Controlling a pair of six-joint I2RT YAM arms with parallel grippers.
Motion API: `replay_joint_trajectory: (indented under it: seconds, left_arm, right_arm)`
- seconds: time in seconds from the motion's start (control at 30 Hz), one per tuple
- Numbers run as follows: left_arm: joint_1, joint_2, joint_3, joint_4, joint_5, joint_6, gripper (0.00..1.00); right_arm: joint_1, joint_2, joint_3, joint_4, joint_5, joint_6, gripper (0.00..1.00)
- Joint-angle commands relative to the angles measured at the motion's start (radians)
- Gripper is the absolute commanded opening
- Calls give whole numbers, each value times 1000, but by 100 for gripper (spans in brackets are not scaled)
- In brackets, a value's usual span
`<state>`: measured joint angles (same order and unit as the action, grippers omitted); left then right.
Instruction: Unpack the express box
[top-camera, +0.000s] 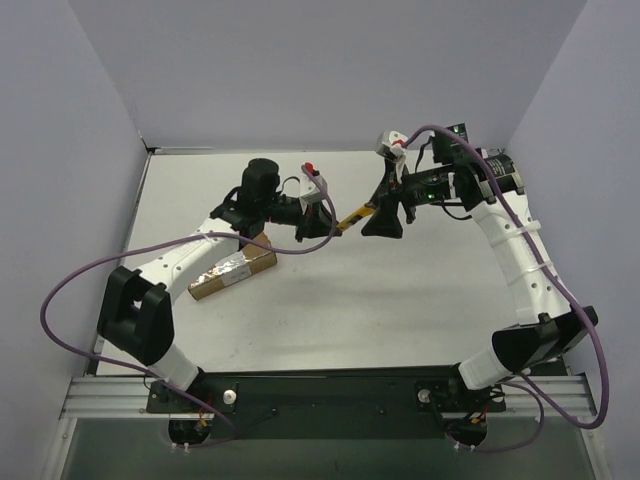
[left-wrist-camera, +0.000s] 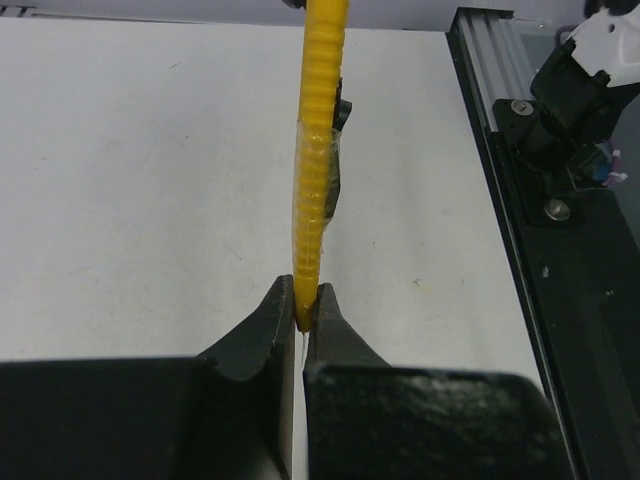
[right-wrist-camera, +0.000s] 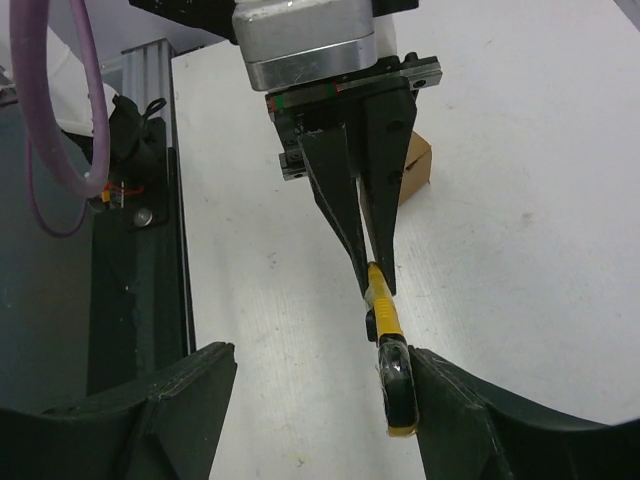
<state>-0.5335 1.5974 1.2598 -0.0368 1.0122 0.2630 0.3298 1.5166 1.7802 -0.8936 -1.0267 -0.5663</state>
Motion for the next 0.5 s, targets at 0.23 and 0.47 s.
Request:
replay_joint_trajectory:
  seconds: [0.23, 0.47]
  left_arm:
    - [-11, 36, 53, 262, 104, -206, 0]
    - [-22, 53, 62, 301, 108, -243, 0]
  right_arm:
    - [28, -56, -50, -14, 25, -122, 61]
    - [51, -35, -38, 16, 33, -112, 56]
